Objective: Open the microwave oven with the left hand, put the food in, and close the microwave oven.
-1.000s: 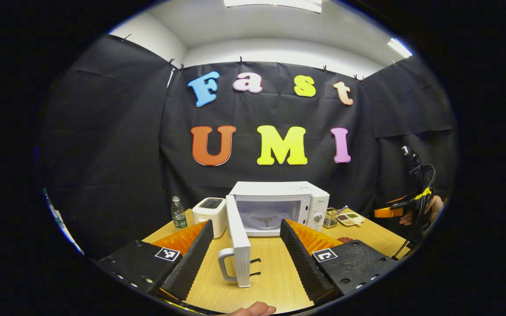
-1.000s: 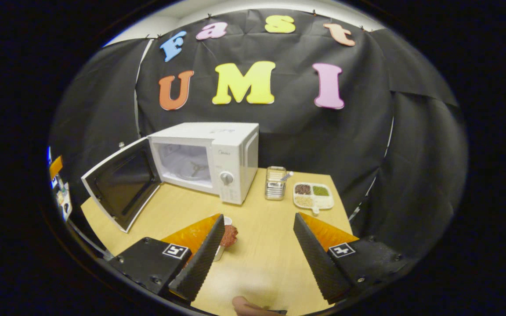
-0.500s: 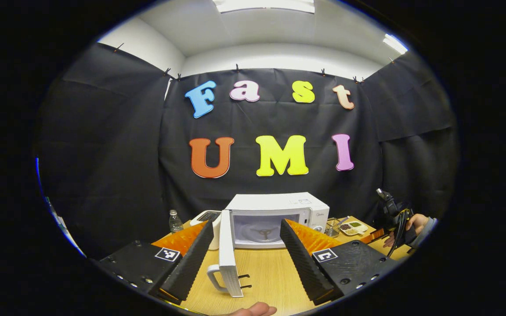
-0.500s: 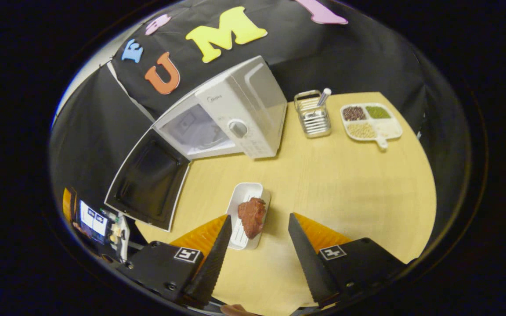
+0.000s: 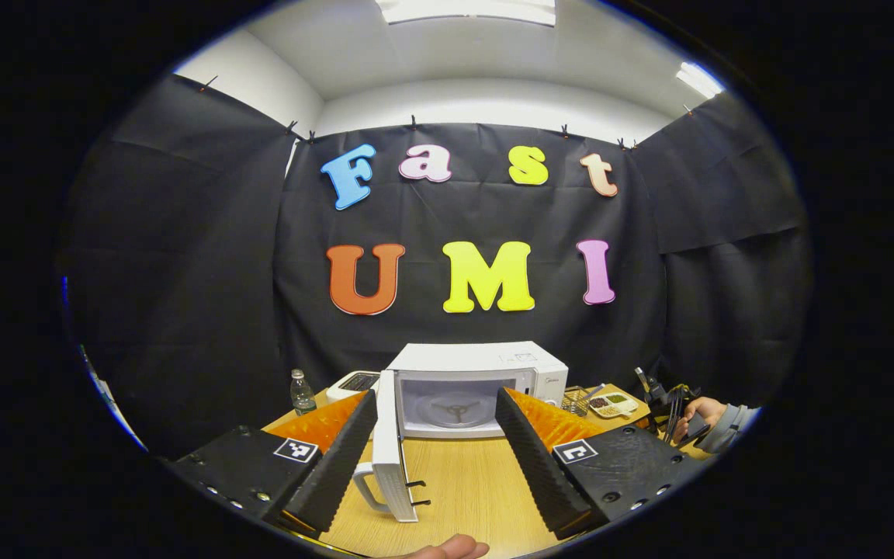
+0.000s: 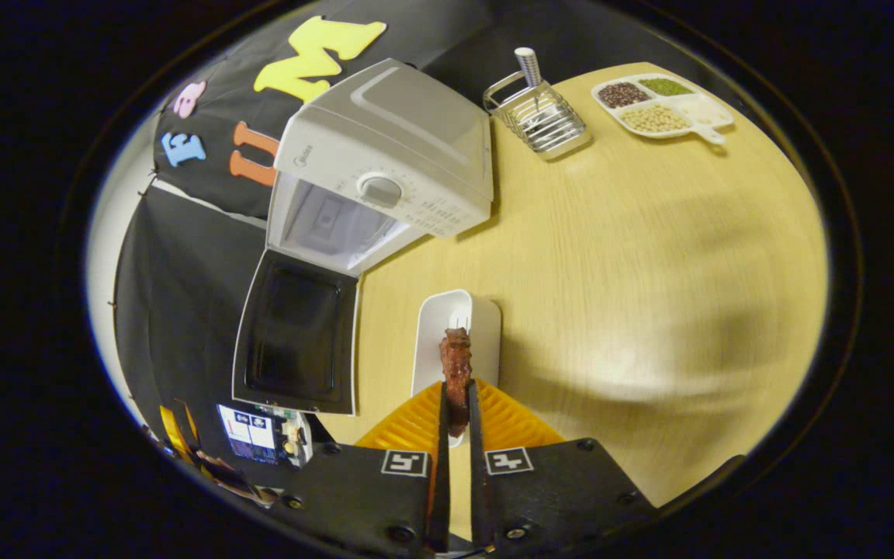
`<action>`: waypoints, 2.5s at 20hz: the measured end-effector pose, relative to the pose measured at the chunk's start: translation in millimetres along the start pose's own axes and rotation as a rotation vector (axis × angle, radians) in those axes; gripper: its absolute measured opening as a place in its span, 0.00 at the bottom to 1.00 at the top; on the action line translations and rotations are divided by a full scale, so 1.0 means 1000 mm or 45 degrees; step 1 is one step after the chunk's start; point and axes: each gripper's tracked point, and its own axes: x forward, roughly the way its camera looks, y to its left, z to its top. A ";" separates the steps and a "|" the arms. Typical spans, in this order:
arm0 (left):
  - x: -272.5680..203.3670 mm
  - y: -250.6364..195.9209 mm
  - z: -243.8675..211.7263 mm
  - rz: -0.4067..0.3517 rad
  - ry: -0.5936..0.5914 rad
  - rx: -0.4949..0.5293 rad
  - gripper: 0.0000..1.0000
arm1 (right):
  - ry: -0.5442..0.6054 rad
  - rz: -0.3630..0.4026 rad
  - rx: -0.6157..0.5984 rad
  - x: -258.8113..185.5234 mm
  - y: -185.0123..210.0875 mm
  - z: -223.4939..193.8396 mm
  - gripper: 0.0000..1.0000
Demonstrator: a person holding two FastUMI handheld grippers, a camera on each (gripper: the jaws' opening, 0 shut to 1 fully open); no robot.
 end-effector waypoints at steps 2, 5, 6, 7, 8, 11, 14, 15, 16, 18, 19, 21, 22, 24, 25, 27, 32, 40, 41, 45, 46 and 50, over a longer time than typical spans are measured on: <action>-0.003 0.003 0.000 0.003 0.002 0.002 0.94 | -0.048 -0.074 -0.128 -0.008 0.003 0.001 0.11; -0.005 0.007 -0.005 0.003 0.010 -0.003 0.94 | -0.112 -0.134 -0.278 -0.032 0.022 -0.005 0.11; -0.005 0.011 -0.005 0.015 0.007 -0.002 0.94 | -0.134 -0.168 -0.332 -0.037 0.026 -0.005 0.11; -0.005 0.015 -0.008 0.026 0.010 -0.001 0.94 | -0.158 -0.203 -0.385 -0.042 0.030 -0.006 0.11; -0.006 0.017 -0.010 0.032 0.017 -0.005 0.94 | -0.180 -0.242 -0.445 -0.047 0.035 -0.007 0.11; -0.009 0.020 -0.009 0.028 0.021 -0.022 0.94 | -0.234 -0.345 -0.603 -0.054 0.051 -0.012 0.11; -0.013 0.024 -0.001 0.019 0.005 -0.025 0.94 | -0.282 -0.430 -0.741 -0.054 0.067 -0.013 0.11; -0.014 0.024 0.002 0.014 0.003 -0.023 0.94 | -0.299 -0.454 -0.782 -0.052 0.073 -0.013 0.11; -0.016 0.025 0.006 0.020 -0.012 -0.020 0.94 | -0.312 -0.471 -0.817 -0.048 0.081 -0.012 0.11; -0.017 0.040 0.017 0.070 -0.047 0.004 0.94 | -0.336 -0.482 -0.869 -0.035 0.097 -0.009 0.03; -0.018 0.044 0.017 0.087 -0.052 0.006 0.94 | -0.350 -0.483 -0.890 -0.027 0.106 -0.005 0.03; -0.020 0.045 0.015 0.083 -0.038 -0.010 0.94 | -0.388 -0.497 -0.929 -0.009 0.122 0.003 0.03; -0.022 0.046 0.014 0.076 -0.030 -0.026 0.94 | -0.409 -0.507 -0.955 0.002 0.131 0.008 0.03; -0.025 0.046 0.013 0.048 -0.021 -0.081 0.94 | -0.450 -0.525 -0.996 0.025 0.147 0.017 0.03; -0.025 0.046 0.012 0.036 -0.018 -0.105 0.94 | -0.475 -0.527 -0.997 0.036 0.156 0.023 0.02; -0.025 0.048 0.010 0.026 -0.012 -0.130 0.93 | -0.549 -0.537 -0.951 0.057 0.172 0.038 0.03; -0.023 0.066 0.011 0.059 -0.012 -0.091 0.93 | -0.733 -0.514 -0.770 0.106 0.205 0.080 0.11; -0.028 0.078 0.010 0.083 -0.027 -0.109 0.93 | -0.866 -0.358 -0.234 0.188 0.209 0.133 0.11; -0.027 0.073 0.010 0.069 -0.025 -0.102 0.93 | -0.882 -0.344 -0.174 0.200 0.207 0.142 0.11; -0.024 0.060 0.002 0.023 0.003 -0.081 0.93 | -0.930 -0.403 -0.031 0.239 0.189 0.163 0.11; -0.023 0.060 0.000 0.023 0.009 -0.079 0.93 | -0.942 -0.383 0.019 0.248 0.188 0.166 0.11; -0.012 0.066 -0.018 0.037 0.055 -0.046 0.93 | -1.048 -0.324 0.139 0.270 0.189 0.180 0.11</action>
